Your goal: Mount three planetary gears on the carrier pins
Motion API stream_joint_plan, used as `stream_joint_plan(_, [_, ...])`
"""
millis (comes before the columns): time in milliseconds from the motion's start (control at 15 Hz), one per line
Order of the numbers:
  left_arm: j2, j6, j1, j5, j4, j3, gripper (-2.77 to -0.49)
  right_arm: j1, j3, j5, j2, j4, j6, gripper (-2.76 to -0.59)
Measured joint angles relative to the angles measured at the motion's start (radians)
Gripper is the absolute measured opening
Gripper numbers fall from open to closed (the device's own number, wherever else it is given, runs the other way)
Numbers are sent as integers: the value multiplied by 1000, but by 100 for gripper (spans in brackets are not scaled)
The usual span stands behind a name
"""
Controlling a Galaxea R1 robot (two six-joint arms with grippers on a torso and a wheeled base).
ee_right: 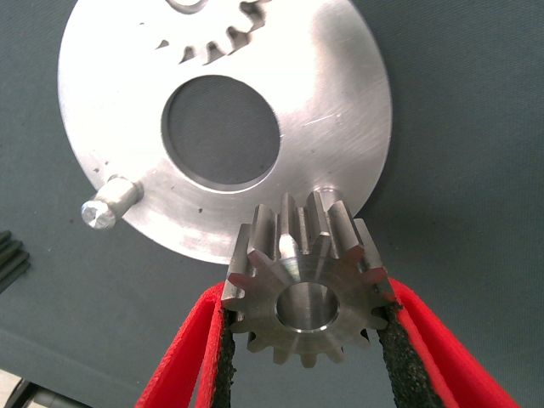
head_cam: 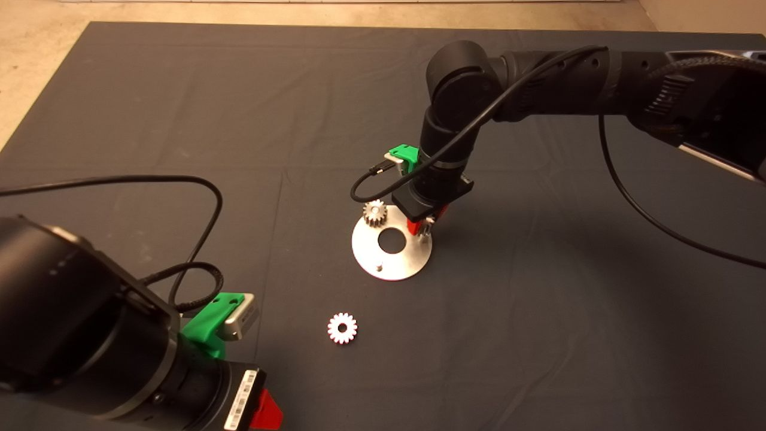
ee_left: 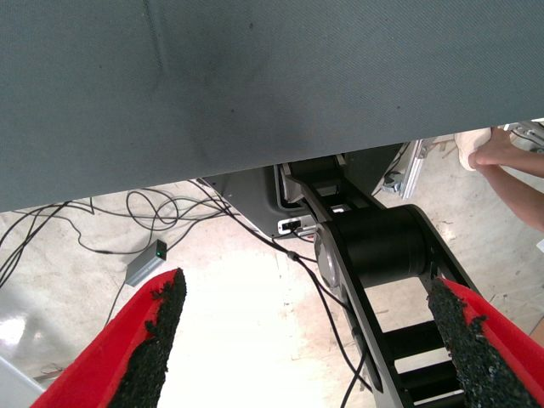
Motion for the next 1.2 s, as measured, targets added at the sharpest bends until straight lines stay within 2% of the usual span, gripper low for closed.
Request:
stream_joint_plan(200, [0,0,0,0,0,0,-124,-3,26,1,-3,-4,0,-231])
stream_joint_plan(467, [0,-1,0,-1,-2,0,-124,-39,40,1,-25,-19,-4,-231])
stream_joint_plan(600, [0,-1,0,-4,-10,0,-124,-52,44,0,-44,-38,-8,-231])
stream_joint_plan(733, [0,-1,0,-7,-17,0,-124,-61,49,5,-58,-55,-19,-231])
stream_joint_plan(1200, [0,-1,0,-7,-20,0,-124,-70,94,4,-69,-106,-29,-231])
